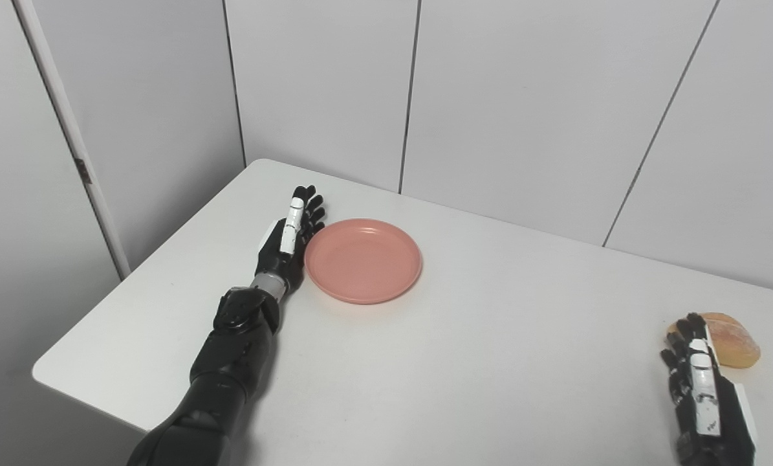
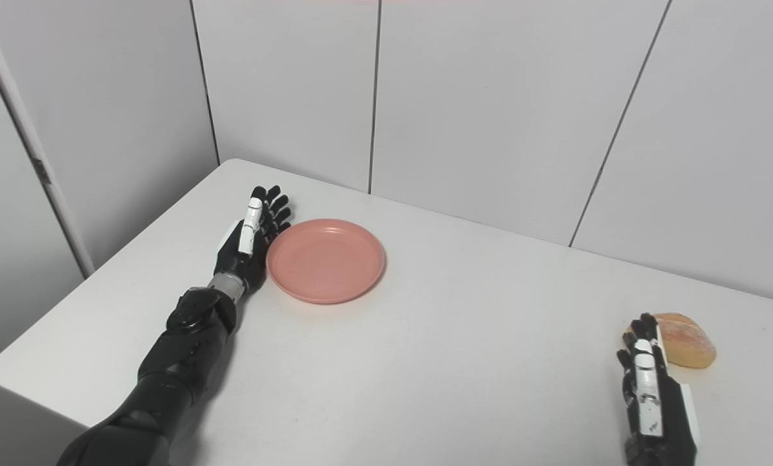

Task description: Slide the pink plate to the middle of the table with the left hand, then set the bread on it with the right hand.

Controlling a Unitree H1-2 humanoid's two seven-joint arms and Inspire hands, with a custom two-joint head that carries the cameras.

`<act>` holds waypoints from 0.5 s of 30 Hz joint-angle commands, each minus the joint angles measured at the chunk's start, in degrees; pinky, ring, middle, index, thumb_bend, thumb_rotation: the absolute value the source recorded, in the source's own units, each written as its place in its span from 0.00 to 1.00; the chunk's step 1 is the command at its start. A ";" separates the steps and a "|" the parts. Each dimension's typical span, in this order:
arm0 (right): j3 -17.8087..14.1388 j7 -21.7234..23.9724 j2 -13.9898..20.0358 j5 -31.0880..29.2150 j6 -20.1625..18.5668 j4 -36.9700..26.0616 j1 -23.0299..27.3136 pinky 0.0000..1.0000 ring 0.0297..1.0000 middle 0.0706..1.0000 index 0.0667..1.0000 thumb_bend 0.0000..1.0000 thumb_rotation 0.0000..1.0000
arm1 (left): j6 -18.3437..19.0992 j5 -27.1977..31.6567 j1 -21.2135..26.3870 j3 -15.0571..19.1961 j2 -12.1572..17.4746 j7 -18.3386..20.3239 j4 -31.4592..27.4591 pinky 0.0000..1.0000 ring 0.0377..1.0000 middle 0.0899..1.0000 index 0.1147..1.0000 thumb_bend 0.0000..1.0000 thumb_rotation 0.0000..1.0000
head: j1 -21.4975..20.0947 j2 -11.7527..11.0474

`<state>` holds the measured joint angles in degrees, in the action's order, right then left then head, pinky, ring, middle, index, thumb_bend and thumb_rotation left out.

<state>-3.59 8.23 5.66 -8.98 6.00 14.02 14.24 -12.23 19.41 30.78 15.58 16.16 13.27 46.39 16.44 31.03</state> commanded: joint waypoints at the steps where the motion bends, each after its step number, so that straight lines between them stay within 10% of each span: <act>1: 0.17 0.08 -0.84 -0.22 2.60 0.55 -0.14 1.00 1.00 1.00 1.00 0.49 0.94 | 0.50 0.19 1.00 -0.78 -0.96 0.89 -1.21 0.91 0.88 0.90 0.88 0.65 1.00 | -0.69 0.25; 15: 0.77 -1.17 -2.07 1.89 2.30 -0.68 -0.60 1.00 1.00 1.00 1.00 0.55 0.93 | 1.64 -1.10 -0.90 -2.06 -3.68 -1.50 -6.52 0.90 0.88 0.89 0.87 0.69 1.00 | -6.73 1.51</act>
<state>-3.16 7.37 4.52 -6.84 6.21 13.55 14.12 -10.71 18.70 29.12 13.88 12.84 12.10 40.99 9.68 32.52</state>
